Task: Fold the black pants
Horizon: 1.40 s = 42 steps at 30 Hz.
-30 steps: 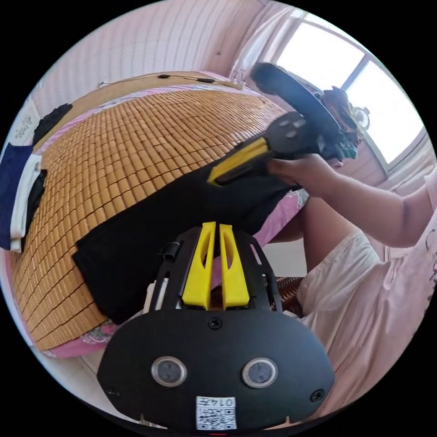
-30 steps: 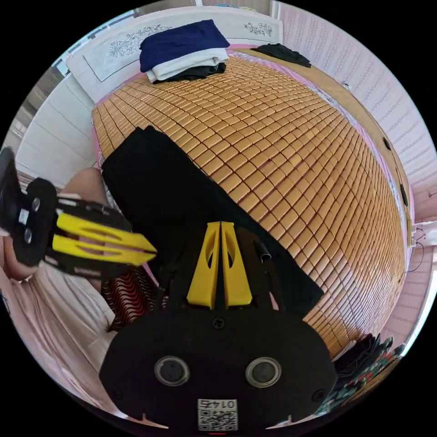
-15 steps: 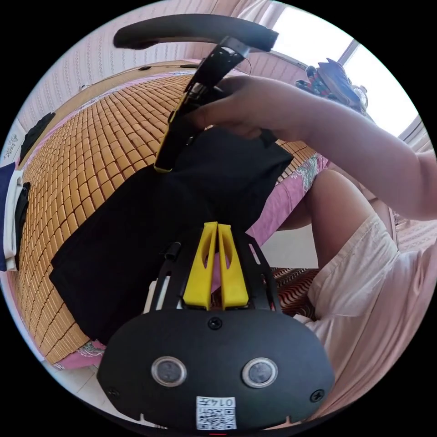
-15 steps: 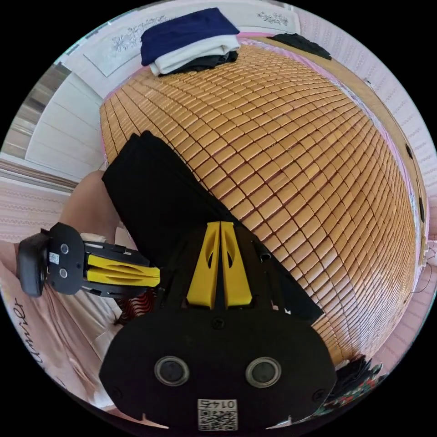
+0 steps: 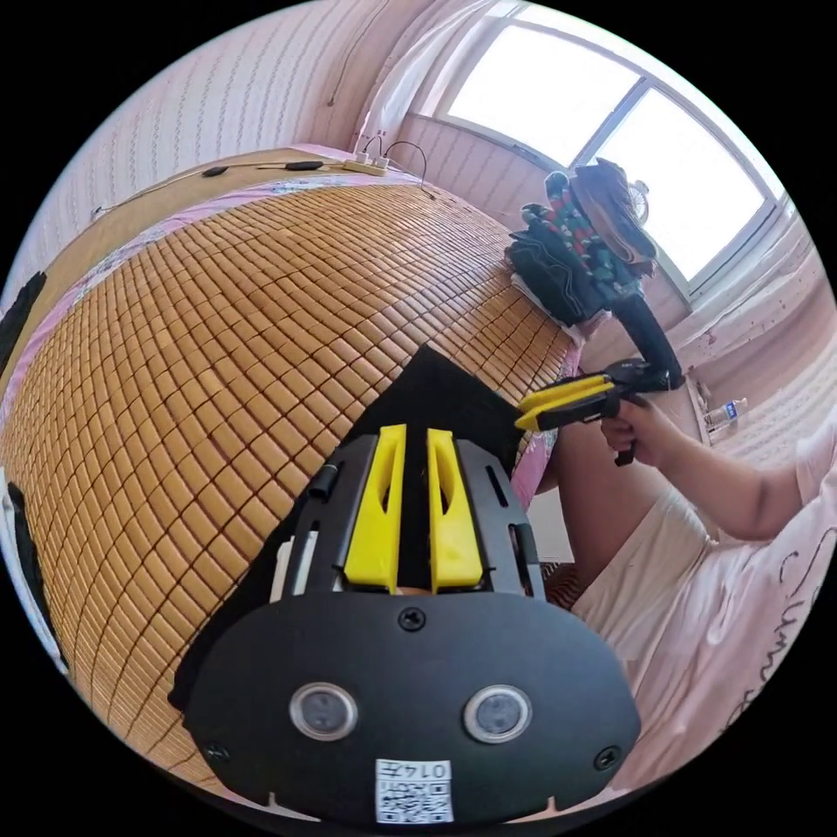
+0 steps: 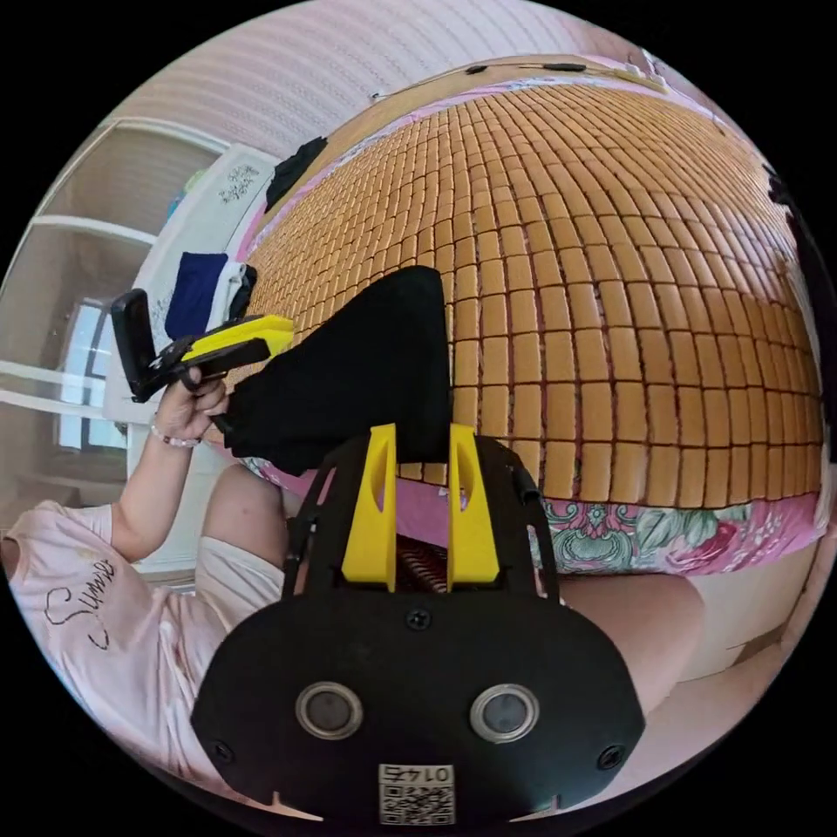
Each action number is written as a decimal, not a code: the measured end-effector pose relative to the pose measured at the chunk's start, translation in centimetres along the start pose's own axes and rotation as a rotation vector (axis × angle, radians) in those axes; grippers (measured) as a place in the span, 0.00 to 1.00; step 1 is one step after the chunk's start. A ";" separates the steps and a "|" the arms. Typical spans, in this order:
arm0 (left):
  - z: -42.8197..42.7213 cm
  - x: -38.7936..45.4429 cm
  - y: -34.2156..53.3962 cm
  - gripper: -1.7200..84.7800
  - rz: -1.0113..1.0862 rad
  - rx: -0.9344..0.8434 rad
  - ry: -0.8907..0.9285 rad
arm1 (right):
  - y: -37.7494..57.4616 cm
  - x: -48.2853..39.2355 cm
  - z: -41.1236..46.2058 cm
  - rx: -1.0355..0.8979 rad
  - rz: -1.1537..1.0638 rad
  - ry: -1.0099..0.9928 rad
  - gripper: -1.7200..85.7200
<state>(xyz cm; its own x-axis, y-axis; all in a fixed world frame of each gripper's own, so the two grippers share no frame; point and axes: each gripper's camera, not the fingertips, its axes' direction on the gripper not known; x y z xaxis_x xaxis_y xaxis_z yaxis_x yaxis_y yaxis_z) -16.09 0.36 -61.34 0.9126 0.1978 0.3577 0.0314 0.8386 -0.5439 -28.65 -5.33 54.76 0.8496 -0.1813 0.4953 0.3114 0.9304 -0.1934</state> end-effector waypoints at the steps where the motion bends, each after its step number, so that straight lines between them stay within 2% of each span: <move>1: 1.8 -0.6 -2.4 0.09 0.001 -0.025 0.020 | 0.3 0.9 0.0 -0.005 0.008 -0.022 0.11; 6: 9.2 -1.4 -10.9 0.11 0.014 -0.161 0.037 | 0.6 3.4 -2.0 0.011 -0.023 -0.090 0.05; 10: 15.3 -1.6 -14.7 0.06 0.044 -0.306 0.041 | 1.3 4.5 -5.5 0.095 -0.092 -0.030 0.04; 13: 16.4 -2.3 -17.3 0.03 0.024 -0.284 0.164 | 2.6 6.4 -10.0 0.207 -0.092 -0.011 0.03; 16: 14.8 -1.4 -20.6 0.02 0.034 -0.156 0.266 | 4.5 8.1 -15.4 0.351 -0.097 -0.047 0.03; 19: 10.5 -0.1 -22.2 0.02 0.116 -0.012 0.344 | 5.6 6.7 -19.1 0.376 -0.230 -0.075 0.03; 23: 3.0 -1.6 -17.0 0.02 0.192 0.121 0.318 | 4.7 0.1 -18.1 0.279 -0.520 -0.220 0.03; 27: -1.8 -6.1 -7.8 0.03 0.075 0.156 0.152 | 2.3 -6.2 -10.1 0.090 -0.649 -0.302 0.03; 29: -2.0 -10.3 -1.2 0.06 -0.102 0.123 0.003 | 1.2 -8.1 -3.1 -0.060 -0.610 -0.253 0.03; 32: -0.8 -14.7 5.5 0.08 -0.348 0.049 -0.085 | 2.1 -9.1 -0.1 -0.151 -0.622 -0.160 0.03; 36: -0.3 -15.5 9.3 0.09 -0.472 0.078 -0.026 | 2.9 -7.8 -2.2 -0.084 -0.559 -0.016 0.05; 42: 2.5 -14.6 7.3 0.11 -0.502 0.152 0.081 | 1.7 -1.7 -4.7 0.042 -0.208 0.195 0.14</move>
<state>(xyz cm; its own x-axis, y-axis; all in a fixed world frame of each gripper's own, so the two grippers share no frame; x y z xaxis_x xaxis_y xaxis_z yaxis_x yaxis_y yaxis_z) -30.24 4.91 -68.66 0.8292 -0.2814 0.4830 0.4184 0.8854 -0.2024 -27.64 -4.94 49.62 0.8363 -0.4239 0.3477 0.4732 0.8784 -0.0672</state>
